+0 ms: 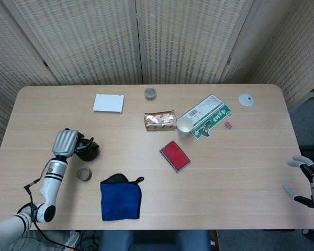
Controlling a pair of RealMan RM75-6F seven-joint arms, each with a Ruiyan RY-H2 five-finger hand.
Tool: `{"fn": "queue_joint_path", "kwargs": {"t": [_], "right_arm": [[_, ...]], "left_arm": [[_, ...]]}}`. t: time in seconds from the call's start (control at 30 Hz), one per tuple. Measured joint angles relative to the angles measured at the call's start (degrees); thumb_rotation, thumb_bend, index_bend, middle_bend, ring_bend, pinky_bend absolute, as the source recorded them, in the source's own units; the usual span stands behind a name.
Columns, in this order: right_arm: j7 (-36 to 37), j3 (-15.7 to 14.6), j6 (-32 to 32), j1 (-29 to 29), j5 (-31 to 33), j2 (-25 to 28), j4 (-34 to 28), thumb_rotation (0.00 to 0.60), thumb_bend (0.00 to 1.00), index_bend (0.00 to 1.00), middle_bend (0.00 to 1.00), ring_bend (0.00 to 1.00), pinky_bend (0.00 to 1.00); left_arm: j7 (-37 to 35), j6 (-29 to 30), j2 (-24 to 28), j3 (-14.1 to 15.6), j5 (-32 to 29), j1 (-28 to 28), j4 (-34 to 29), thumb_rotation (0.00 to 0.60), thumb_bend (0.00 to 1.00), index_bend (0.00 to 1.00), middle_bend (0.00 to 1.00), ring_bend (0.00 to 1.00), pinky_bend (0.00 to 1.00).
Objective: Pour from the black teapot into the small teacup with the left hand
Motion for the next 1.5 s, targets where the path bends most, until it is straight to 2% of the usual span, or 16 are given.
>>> {"fn": "queue_joint_path", "kwargs": {"t": [0.27, 0.53, 0.67, 0.93, 1.07, 1.23, 1.33, 1.5], "right_arm": [[0.14, -0.07, 0.02, -0.19, 0.27, -0.06, 0.20, 0.600, 0.14, 0.33, 0.26, 0.16, 0.22], [0.23, -0.11, 0.19, -0.34, 0.24, -0.07, 0.30, 0.600, 0.14, 0.33, 0.26, 0.16, 0.22], [0.22, -0.13, 0.28, -0.41, 0.19, -0.08, 0.26, 0.600, 0.14, 0.33, 0.26, 0.16, 0.22], [0.31, -0.09, 0.68, -0.56, -0.01, -0.12, 0.24, 0.600, 0.14, 0.33, 0.26, 0.16, 0.22], [0.24, -0.08, 0.76, -0.54, -0.19, -0.10, 0.18, 0.600, 0.14, 0.33, 0.26, 0.16, 0.22], [0.24, -0.08, 0.93, -0.59, -0.26, -0.12, 0.21, 0.600, 0.14, 0.33, 0.26, 0.16, 0.22], [0.18, -0.25, 1.04, -0.79, -0.37, -0.13, 0.20, 0.600, 0.14, 0.33, 0.26, 0.16, 0.22], [0.19, -0.01, 0.54, -0.44, -0.20, 0.09, 0.12, 0.600, 0.14, 0.33, 0.26, 0.16, 0.22]], "left_arm": [[0.14, 0.05, -1.63, 0.93, 1.23, -0.41, 3.03, 0.148, 0.34, 0.91, 0.97, 0.82, 0.37], [1.22, -0.52, -2.48, 1.68, 1.43, -0.36, 4.07, 0.145, 0.34, 0.84, 0.90, 0.76, 0.36], [2.15, -0.88, -2.30, 1.57, 0.74, -0.23, 3.51, 0.145, 0.30, 0.75, 0.81, 0.66, 0.36], [3.19, -0.70, -0.98, 1.01, -0.64, 0.55, 1.09, 0.100, 0.23, 0.55, 0.58, 0.48, 0.34], [2.76, -0.85, -0.30, 0.81, -1.21, 1.01, 0.11, 0.097, 0.21, 0.45, 0.42, 0.34, 0.26], [1.55, -0.40, 0.39, -0.01, -2.13, 1.63, -1.43, 0.096, 0.20, 0.37, 0.27, 0.22, 0.17], [0.12, 0.92, 0.78, -0.55, -2.03, 2.09, -2.43, 0.095, 0.20, 0.35, 0.23, 0.19, 0.14], [-1.67, 3.07, 2.28, -1.38, -1.79, 3.13, -5.45, 0.112, 0.20, 0.34, 0.22, 0.19, 0.14]]}}
